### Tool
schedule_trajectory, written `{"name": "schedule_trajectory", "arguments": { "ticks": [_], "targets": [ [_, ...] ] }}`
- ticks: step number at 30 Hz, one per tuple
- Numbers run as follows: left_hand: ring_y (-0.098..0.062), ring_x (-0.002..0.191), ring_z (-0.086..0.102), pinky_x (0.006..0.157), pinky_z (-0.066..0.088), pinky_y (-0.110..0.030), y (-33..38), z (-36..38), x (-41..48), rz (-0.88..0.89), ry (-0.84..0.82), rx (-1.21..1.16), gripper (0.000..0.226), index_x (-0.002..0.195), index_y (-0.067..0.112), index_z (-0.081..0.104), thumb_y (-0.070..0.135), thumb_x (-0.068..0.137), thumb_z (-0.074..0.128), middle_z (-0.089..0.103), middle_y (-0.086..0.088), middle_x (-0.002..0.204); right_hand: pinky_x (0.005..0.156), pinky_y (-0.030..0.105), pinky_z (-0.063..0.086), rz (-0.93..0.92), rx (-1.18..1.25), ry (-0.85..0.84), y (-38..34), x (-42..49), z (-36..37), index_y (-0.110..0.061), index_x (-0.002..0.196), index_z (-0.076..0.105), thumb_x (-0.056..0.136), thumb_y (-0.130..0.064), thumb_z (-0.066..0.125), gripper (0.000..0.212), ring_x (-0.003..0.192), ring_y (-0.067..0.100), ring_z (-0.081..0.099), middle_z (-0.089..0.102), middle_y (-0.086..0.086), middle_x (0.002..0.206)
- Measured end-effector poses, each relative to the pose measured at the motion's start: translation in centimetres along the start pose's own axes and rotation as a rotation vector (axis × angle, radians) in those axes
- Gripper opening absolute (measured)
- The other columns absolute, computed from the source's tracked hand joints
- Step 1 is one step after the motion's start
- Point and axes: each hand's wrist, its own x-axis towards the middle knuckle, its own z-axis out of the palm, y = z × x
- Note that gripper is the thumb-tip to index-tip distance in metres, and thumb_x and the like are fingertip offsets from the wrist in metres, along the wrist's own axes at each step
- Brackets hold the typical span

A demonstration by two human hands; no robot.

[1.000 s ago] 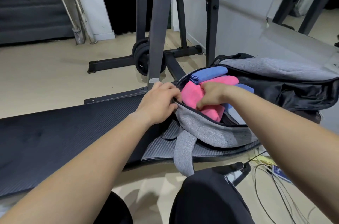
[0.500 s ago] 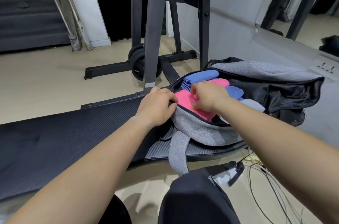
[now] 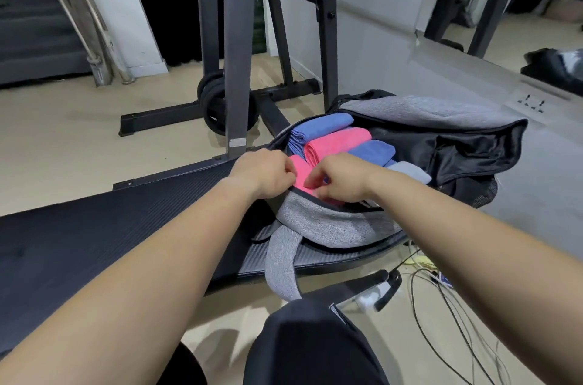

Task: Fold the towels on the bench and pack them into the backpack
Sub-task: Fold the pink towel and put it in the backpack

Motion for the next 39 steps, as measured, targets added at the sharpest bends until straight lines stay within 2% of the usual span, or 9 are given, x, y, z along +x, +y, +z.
{"name": "schedule_trajectory", "arguments": {
  "ticks": [3, 6, 8, 11, 15, 22, 27, 36, 39],
  "targets": [
    [-0.022, 0.096, 0.064, 0.080, 0.044, -0.033, 0.9, -0.4, 0.3, -0.020, 0.027, 0.068, 0.028, 0.093, 0.033, 0.074, 0.056, 0.085, 0.059, 0.071, 0.004, 0.094, 0.101, 0.040, 0.046, 0.042, -0.132, 0.157, 0.3, 0.4, -0.8, -0.032, 0.129, 0.064, 0.084, -0.055, 0.069, 0.051, 0.121, 0.022, 0.054, 0.062, -0.001, 0.129],
    [-0.019, 0.098, 0.062, 0.095, 0.039, -0.037, 1.4, 0.0, 0.9, -0.033, 0.060, 0.142, 0.038, 0.088, 0.030, 0.072, 0.066, 0.078, 0.066, 0.069, 0.007, 0.093, 0.119, 0.048, 0.024, 0.094, -0.223, 0.138, 1.3, 0.1, -0.2, -0.038, 0.155, 0.027, 0.089, -0.071, 0.048, 0.077, 0.149, 0.028, 0.019, 0.020, 0.003, 0.165],
    [-0.018, 0.105, 0.061, 0.096, 0.035, -0.039, 1.4, 0.1, 1.2, -0.021, 0.025, 0.140, 0.044, 0.097, 0.031, 0.068, 0.068, 0.073, 0.071, 0.066, 0.008, 0.104, 0.124, 0.047, 0.008, 0.113, -0.177, 0.072, 2.5, 0.2, 1.0, -0.040, 0.159, 0.009, 0.095, -0.069, 0.036, 0.076, 0.155, 0.024, 0.001, -0.001, 0.000, 0.169],
    [-0.018, 0.118, 0.057, 0.096, 0.037, -0.039, 0.9, 0.0, 1.3, 0.017, -0.062, 0.076, 0.065, 0.122, 0.036, 0.058, 0.069, 0.069, 0.075, 0.061, 0.008, 0.124, 0.124, 0.049, -0.002, 0.134, -0.074, 0.008, 3.8, 0.1, 3.1, -0.046, 0.157, -0.003, 0.090, -0.078, 0.028, 0.080, 0.154, 0.019, -0.010, -0.011, -0.004, 0.168],
    [-0.019, 0.124, 0.054, 0.100, 0.044, -0.039, -0.1, 0.9, 0.7, 0.056, -0.073, -0.031, 0.080, 0.135, 0.037, 0.053, 0.068, 0.065, 0.078, 0.055, 0.006, 0.133, 0.123, 0.050, -0.004, 0.108, -0.123, 0.047, 4.3, 0.1, 4.8, -0.049, 0.154, -0.007, 0.081, -0.086, 0.018, 0.086, 0.154, 0.018, -0.014, -0.016, -0.005, 0.167],
    [-0.019, 0.130, 0.048, 0.109, 0.038, -0.038, -0.6, 5.7, -0.2, 0.037, 0.188, -0.231, 0.072, 0.136, 0.035, 0.057, 0.058, 0.071, 0.079, 0.049, 0.013, 0.144, 0.124, 0.048, -0.002, 0.106, -0.105, 0.164, 4.7, 0.1, 5.9, -0.034, 0.159, -0.009, 0.092, -0.075, 0.028, 0.086, 0.154, 0.015, -0.009, -0.010, -0.007, 0.168],
    [-0.016, 0.135, 0.042, 0.115, 0.029, -0.039, 0.3, 6.0, -0.6, 0.063, 0.293, -0.149, 0.068, 0.140, 0.031, 0.054, 0.057, 0.080, 0.071, 0.047, 0.010, 0.149, 0.124, 0.044, 0.002, 0.137, 0.028, 0.200, 4.4, 0.2, 4.8, -0.025, 0.161, 0.003, 0.095, -0.065, 0.042, 0.087, 0.154, 0.015, 0.000, 0.002, -0.006, 0.169],
    [-0.014, 0.136, 0.042, 0.114, 0.032, -0.037, -0.6, 4.5, -0.7, 0.109, 0.117, -0.110, 0.061, 0.136, 0.037, 0.057, 0.060, 0.081, 0.070, 0.042, 0.013, 0.153, 0.122, 0.054, -0.005, 0.127, -0.198, 0.045, 3.8, 0.3, 5.5, -0.036, 0.158, -0.010, 0.089, -0.080, 0.019, 0.087, 0.153, 0.018, -0.016, -0.019, -0.005, 0.166],
    [-0.013, 0.125, 0.053, 0.103, 0.044, -0.035, -0.3, 3.0, 0.0, 0.075, 0.053, -0.084, 0.050, 0.122, 0.041, 0.066, 0.062, 0.076, 0.072, 0.057, 0.014, 0.136, 0.122, 0.054, -0.003, 0.127, -0.180, -0.010, 3.8, 0.3, 4.5, -0.035, 0.159, -0.006, 0.087, -0.082, 0.026, 0.091, 0.154, 0.019, -0.012, -0.014, -0.005, 0.167]
  ]
}}
